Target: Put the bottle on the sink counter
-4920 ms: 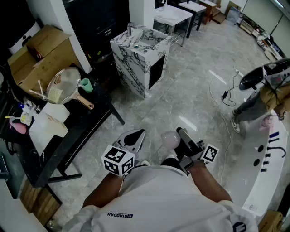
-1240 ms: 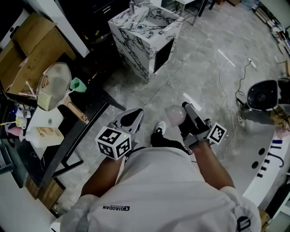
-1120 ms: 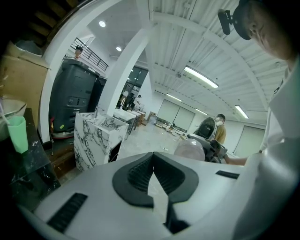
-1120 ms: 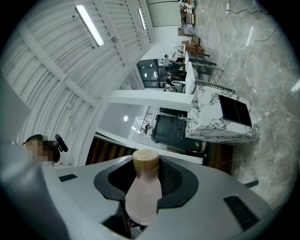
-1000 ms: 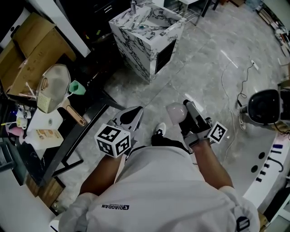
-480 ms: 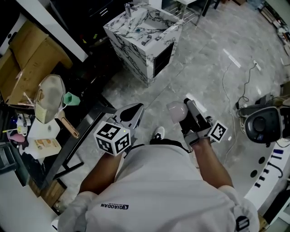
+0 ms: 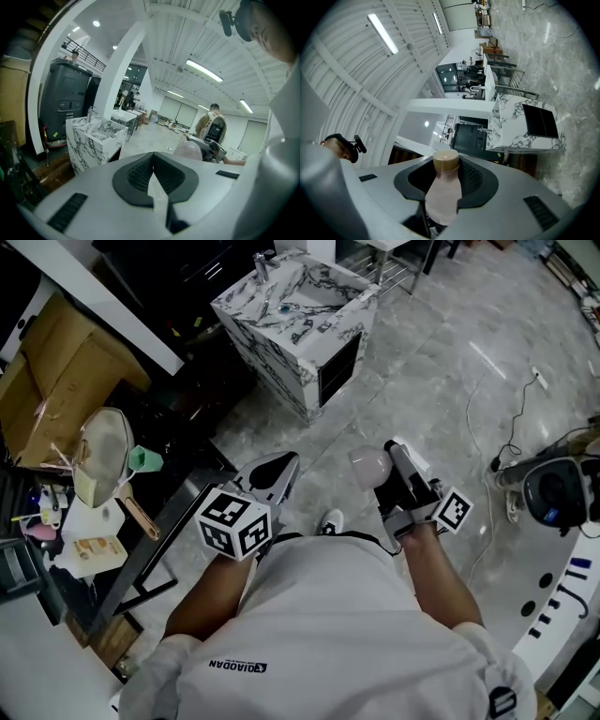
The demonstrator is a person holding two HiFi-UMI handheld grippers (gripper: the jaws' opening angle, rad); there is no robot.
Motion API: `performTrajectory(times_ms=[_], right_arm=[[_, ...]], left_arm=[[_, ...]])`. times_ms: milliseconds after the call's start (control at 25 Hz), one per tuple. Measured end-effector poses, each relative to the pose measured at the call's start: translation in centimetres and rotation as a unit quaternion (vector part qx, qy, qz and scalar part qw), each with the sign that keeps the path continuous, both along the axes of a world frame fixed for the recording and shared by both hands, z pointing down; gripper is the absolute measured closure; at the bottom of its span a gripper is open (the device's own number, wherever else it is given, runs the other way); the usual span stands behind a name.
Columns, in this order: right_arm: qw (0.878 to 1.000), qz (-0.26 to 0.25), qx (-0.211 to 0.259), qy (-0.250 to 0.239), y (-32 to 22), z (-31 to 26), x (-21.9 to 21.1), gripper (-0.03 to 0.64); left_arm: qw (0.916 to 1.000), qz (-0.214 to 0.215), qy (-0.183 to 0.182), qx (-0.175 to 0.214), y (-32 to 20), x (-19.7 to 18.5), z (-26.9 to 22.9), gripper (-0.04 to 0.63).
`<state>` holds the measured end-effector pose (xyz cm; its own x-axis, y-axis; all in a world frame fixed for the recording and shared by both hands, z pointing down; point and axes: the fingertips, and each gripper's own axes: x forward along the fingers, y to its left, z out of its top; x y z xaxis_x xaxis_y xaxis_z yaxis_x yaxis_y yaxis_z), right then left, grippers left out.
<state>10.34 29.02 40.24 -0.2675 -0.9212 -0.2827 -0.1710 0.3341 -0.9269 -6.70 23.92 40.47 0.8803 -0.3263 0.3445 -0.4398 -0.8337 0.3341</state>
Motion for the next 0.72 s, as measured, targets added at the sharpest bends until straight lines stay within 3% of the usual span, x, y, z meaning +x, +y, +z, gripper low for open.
performTrajectory(times_ms=[400,720], right_arm=[[1.0,0.004,0.001,0.011,-0.6,-0.5,2.8,0.457],[1.0,0.005,-0.004,0.006,-0.9,-0.2,3.2,0.457]], left_arm=[[1.0,0.007,0.003,0.003,-1.3,2.9,-0.3,0.581],[1.0,0.0,0.002,0.001,-2.0,3.0,-0.3,0.581]])
